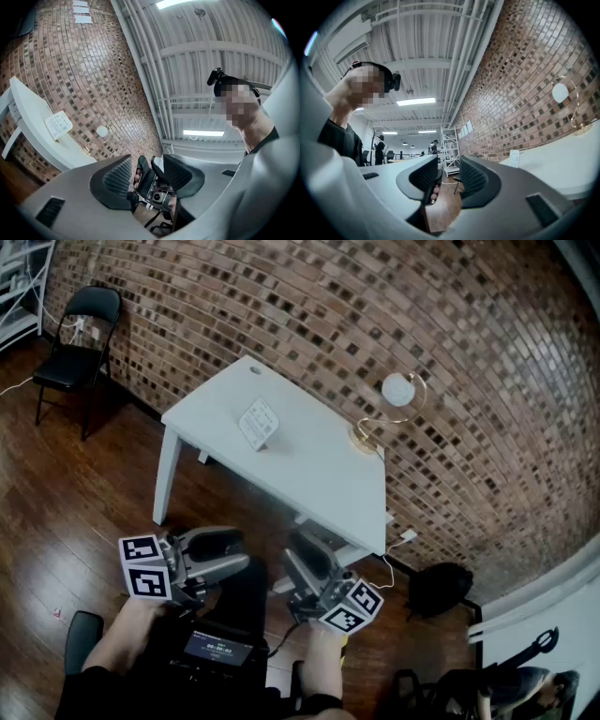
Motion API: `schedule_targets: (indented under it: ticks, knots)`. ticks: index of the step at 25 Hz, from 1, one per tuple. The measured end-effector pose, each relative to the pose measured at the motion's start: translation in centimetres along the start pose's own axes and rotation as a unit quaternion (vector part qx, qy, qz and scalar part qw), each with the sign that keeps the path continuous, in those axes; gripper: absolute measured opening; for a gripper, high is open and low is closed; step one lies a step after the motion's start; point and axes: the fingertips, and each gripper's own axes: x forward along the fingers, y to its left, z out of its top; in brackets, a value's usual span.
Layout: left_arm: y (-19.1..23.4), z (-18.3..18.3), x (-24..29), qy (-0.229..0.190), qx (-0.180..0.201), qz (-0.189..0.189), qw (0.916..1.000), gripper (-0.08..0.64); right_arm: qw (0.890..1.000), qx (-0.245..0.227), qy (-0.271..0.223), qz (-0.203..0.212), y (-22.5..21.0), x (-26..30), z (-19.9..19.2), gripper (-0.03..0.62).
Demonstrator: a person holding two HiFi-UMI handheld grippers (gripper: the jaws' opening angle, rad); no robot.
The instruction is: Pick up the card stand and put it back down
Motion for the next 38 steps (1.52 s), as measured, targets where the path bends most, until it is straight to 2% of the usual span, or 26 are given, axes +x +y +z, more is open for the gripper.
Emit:
schedule_targets:
  ticks: [6,11,21,28,30,38]
  knots:
    - [5.9,1.1,1.1,-0.016,-0.017,0.023,0.9995,0.227,0.996,-0.034,0.046,-0.062,-9.3,2.7,-0.9,0.172]
    - [10.6,3.5,1.1,-0.03,0.005,0.056,0.998,0.227,0.995,-0.035,0.064,-0.074,-15.2,5.1,-1.7,0.173]
    - [15.8,6.5,3.7,-0.032,0.029,0.061,0.9972,0.227,0.994,-0.022,0.096,-0.045,-19.5,8.7,-3.4,0.172]
    - [20.3,9.0,4.5,-0.052,0.03,0.076,0.9952,0.227,0.989,-0.025,0.122,-0.081,-26.0,11.0,-3.3,0.174]
    - [21.5,9.6,4.7,-0.058,0.029,0.081,0.9946,0.227,0.987,-0.02,0.136,-0.087,-27.8,12.0,-3.7,0.192]
    - [24.6,11.6,5.3,-0.065,0.035,0.087,0.9935,0.227,0.979,-0.009,0.185,-0.082,-32.3,16.7,-6.1,0.202]
